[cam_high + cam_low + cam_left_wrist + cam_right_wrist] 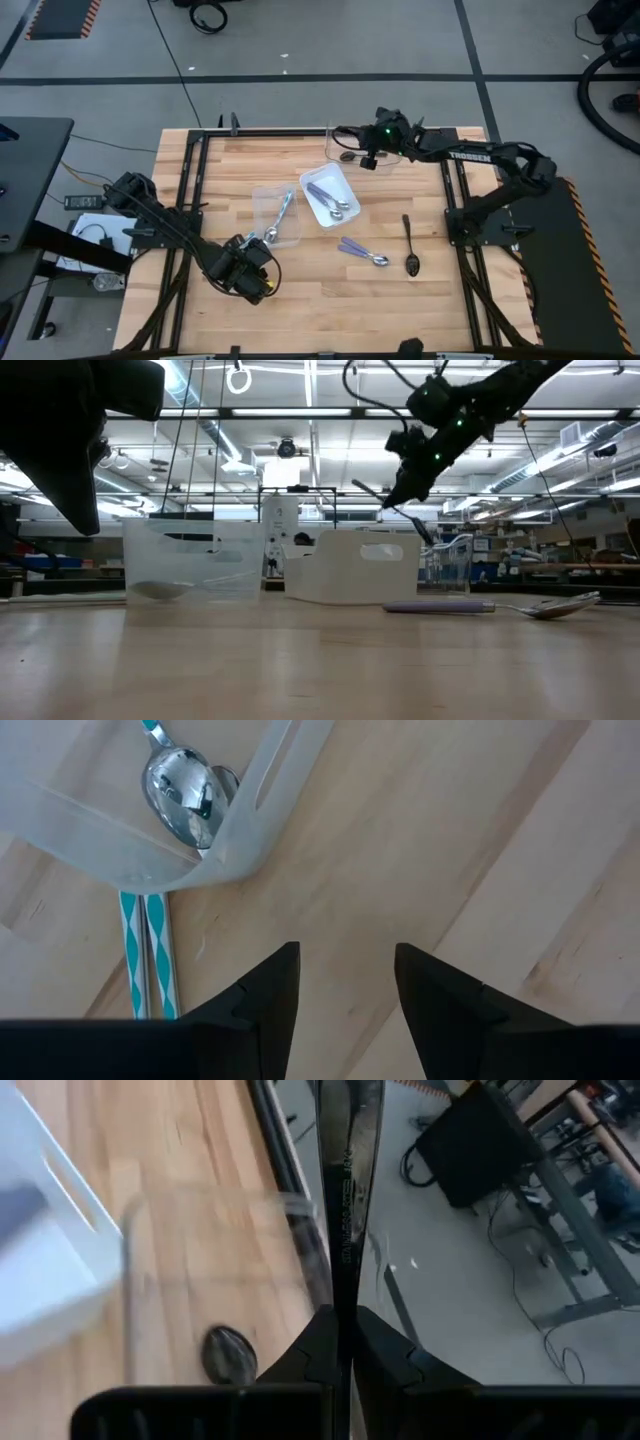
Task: Sort silverware by color (type)
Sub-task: Put the black spoon into the top transparent bin, then put the white-green patterned spoon into the bottom transparent bin
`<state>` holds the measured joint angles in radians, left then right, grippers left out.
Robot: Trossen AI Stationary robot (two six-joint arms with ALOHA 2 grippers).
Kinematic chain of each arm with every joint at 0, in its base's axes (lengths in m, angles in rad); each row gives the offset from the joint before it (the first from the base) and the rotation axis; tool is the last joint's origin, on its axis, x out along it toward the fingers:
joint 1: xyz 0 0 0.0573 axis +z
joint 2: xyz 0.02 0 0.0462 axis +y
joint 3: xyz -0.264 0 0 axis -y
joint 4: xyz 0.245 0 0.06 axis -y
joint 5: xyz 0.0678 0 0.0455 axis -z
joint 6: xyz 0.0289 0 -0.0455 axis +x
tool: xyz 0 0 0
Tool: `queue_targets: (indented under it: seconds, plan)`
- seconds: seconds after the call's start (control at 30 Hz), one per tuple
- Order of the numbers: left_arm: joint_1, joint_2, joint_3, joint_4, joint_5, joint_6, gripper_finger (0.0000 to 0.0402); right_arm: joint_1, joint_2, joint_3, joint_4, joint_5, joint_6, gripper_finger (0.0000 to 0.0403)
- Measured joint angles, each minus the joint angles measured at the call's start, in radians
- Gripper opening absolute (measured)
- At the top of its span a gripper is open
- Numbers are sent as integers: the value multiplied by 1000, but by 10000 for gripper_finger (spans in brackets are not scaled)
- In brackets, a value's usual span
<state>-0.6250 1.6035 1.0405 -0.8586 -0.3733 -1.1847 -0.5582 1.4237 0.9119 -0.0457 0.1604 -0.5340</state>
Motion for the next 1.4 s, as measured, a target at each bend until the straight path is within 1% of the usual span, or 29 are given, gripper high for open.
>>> queue_targets:
  seconds: [0.13, 0.3, 0.5, 0.7, 1.13, 1.27, 1.4]
  plan:
    - [0, 0, 0, 4, 0, 0, 172, -44, 70, 0, 1, -26, -59, 25]
    - [0, 0, 0, 15, 0, 0, 172, -74, 149, 0, -4, 3, -87, 25]
    - [0, 0, 0, 17, -1, 1, 172, -90, 198, 0, -27, 43, -81, 25]
    - [0, 0, 0, 19, 0, -6, 172, -93, 206, 0, -53, 49, -61, 44]
    - [0, 0, 0, 25, 0, -8, 172, -85, 198, 8, -119, 23, -3, 119]
    - [0, 0, 0, 25, 0, -8, 172, -68, 173, 54, -165, 21, 37, 129]
    - [0, 0, 0, 25, 1, -8, 172, -41, 152, 72, -173, 21, 74, 130]
